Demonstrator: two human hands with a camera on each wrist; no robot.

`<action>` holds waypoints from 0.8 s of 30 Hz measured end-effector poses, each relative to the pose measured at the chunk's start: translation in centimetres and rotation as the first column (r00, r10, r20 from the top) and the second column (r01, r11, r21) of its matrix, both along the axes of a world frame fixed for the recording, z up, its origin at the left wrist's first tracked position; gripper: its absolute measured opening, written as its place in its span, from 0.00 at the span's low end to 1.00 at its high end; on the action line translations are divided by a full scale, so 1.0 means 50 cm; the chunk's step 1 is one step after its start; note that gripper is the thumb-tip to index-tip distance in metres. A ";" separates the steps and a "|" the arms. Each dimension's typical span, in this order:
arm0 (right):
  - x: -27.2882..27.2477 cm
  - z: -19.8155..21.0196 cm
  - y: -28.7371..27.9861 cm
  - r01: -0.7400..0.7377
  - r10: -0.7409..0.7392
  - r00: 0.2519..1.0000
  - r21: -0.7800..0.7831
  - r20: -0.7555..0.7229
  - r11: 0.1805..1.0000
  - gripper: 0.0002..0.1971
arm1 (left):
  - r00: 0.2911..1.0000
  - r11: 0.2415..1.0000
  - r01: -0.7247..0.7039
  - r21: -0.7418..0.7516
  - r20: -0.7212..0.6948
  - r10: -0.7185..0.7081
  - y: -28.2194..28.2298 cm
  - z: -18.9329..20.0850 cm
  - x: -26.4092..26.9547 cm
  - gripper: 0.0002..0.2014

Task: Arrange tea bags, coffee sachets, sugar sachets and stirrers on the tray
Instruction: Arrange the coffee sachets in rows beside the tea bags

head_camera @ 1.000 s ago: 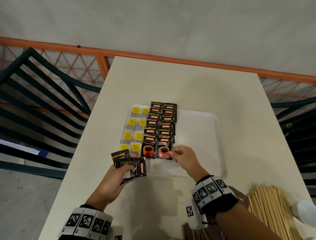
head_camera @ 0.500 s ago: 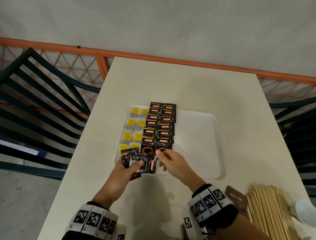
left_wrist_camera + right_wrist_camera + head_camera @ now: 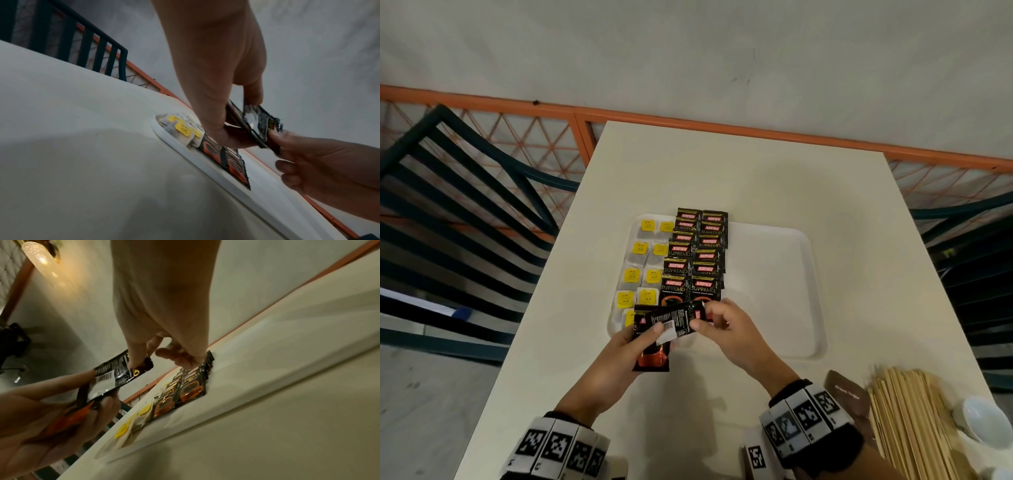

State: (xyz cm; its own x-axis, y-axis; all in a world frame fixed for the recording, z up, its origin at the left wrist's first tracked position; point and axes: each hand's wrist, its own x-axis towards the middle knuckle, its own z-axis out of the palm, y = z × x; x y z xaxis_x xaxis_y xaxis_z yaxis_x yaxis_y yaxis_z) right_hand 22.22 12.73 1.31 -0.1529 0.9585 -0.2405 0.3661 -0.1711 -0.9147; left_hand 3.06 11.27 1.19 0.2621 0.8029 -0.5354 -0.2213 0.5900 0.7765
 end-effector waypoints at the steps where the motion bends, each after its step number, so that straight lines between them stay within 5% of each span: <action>1: 0.005 0.002 0.000 -0.009 0.008 0.999 -0.007 -0.034 1.000 0.13 | 0.999 1.000 -0.007 -0.019 0.039 0.008 -0.003 -0.001 -0.005 0.14; 4: 0.021 0.007 -0.002 -0.031 0.021 0.988 -0.067 -0.150 0.997 0.04 | 0.985 0.992 -0.088 -0.096 0.138 0.101 -0.008 -0.005 -0.020 0.14; 9: 0.032 0.019 -0.006 0.025 -0.134 0.919 -0.284 -0.371 0.959 0.18 | 0.995 0.996 -0.087 -0.031 -0.056 0.085 -0.010 -0.008 -0.025 0.14; 13: 0.031 0.007 -0.013 -0.012 -0.039 0.970 -0.208 -0.241 0.978 0.05 | 0.970 0.996 -0.058 0.074 -0.230 0.074 -0.009 -0.007 -0.016 0.11; 17: 0.034 -0.008 -0.008 -0.032 -0.005 0.983 -0.197 -0.185 0.980 0.20 | 0.903 0.981 -0.083 0.174 -0.404 0.148 -0.002 -0.009 -0.006 0.06; 24: 0.034 -0.028 0.022 0.148 -0.149 0.989 -0.042 -0.009 0.988 0.15 | 0.664 0.938 0.199 0.284 -0.743 0.085 0.025 -0.014 0.003 0.04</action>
State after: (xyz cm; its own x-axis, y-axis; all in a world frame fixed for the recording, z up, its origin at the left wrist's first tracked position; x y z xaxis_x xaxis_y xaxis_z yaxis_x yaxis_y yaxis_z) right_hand 23.92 13.81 -0.08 -0.0131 0.9601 -0.2794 0.3225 -0.2604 -0.9101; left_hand 3.19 12.53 0.47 -0.0528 0.9553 -0.2908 0.5302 0.2736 0.8025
